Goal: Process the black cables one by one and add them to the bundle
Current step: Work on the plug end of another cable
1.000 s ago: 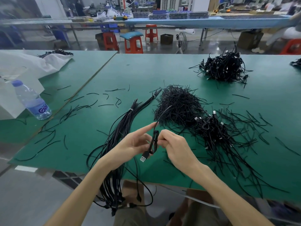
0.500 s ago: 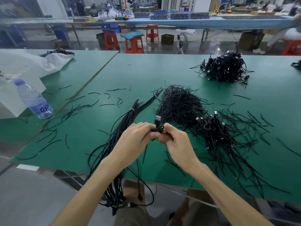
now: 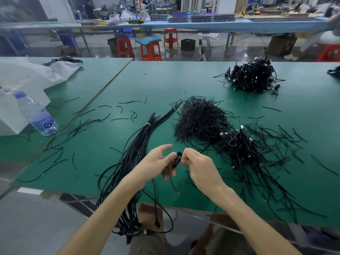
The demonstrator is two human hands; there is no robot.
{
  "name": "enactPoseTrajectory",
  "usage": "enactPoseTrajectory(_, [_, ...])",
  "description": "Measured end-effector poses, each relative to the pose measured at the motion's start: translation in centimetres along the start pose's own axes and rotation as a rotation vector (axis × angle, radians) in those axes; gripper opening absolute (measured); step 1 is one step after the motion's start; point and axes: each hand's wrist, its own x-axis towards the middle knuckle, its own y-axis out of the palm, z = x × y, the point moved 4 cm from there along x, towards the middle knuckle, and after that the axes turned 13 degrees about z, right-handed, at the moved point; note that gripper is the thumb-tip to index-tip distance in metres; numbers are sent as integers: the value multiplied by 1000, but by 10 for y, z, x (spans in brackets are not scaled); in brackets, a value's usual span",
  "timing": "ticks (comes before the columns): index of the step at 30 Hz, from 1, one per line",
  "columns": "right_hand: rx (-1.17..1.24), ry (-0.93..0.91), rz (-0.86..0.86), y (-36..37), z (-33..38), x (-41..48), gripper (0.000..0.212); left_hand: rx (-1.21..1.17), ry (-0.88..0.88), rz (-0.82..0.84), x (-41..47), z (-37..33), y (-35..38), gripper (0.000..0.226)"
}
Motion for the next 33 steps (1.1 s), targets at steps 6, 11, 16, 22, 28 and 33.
enactPoseTrajectory(6, [78, 9, -75, 1, -5, 3, 37, 175, 207, 162, -6, -3, -3, 61])
enactPoseTrajectory(11, [137, 13, -77, 4, -5, 3, 27, 387, 180, 98, 1, 2, -8, 59])
enactPoseTrajectory(16, [153, 5, -67, 4, -6, 5, 22, 539, 266, -124, 2, 4, -8, 38])
enactPoseTrajectory(22, [105, 31, 3, 3, -9, 2, 40, 567, 262, -216, 2, 4, -11, 45])
enactPoseTrajectory(28, [58, -34, 32, 3, 5, 3, 33, 477, 277, -236, 4, 6, -9, 57])
enactPoseTrajectory(33, [-58, -83, 34, 1, 12, 2, 32, 332, 32, -179, 14, 18, -10, 43])
